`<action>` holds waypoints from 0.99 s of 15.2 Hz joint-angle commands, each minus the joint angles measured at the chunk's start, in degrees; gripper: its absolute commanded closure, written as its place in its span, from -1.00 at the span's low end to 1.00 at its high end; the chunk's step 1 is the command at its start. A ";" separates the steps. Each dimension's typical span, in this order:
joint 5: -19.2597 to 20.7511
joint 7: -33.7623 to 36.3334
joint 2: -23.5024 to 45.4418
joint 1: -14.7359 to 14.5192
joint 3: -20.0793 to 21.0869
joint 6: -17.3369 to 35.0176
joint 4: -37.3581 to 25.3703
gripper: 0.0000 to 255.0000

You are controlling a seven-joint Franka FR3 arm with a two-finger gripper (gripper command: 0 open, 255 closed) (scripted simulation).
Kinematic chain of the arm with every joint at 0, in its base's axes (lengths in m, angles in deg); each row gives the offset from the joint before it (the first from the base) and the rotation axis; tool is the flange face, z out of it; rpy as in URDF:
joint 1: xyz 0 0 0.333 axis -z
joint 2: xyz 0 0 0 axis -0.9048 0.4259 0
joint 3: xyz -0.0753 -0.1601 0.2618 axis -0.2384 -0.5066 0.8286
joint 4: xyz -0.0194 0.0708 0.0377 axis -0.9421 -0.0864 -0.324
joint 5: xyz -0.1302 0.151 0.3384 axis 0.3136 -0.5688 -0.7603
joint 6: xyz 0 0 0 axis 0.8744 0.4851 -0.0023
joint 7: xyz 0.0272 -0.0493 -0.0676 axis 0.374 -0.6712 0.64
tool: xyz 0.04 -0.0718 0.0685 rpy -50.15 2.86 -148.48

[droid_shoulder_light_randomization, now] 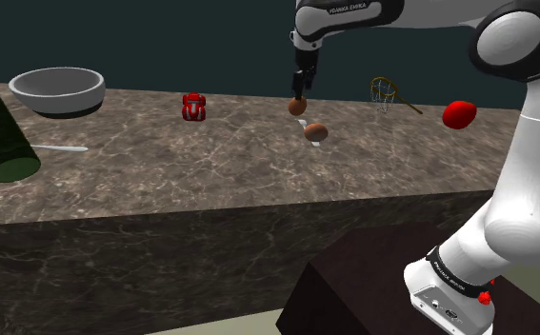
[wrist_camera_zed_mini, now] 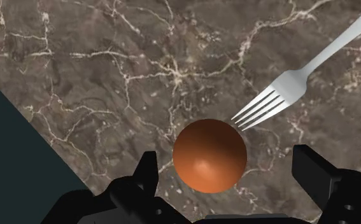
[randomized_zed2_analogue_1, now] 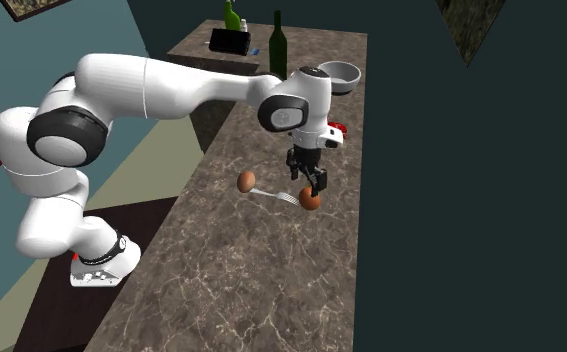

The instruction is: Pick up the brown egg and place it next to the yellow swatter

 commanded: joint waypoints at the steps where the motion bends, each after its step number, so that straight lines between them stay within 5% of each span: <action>1: 0.54 -0.68 2.22 0.10 -0.13 0.39 -1.63 -1.00; 15: 0.73 -0.46 2.91 0.56 -0.32 5.08 2.34 -1.00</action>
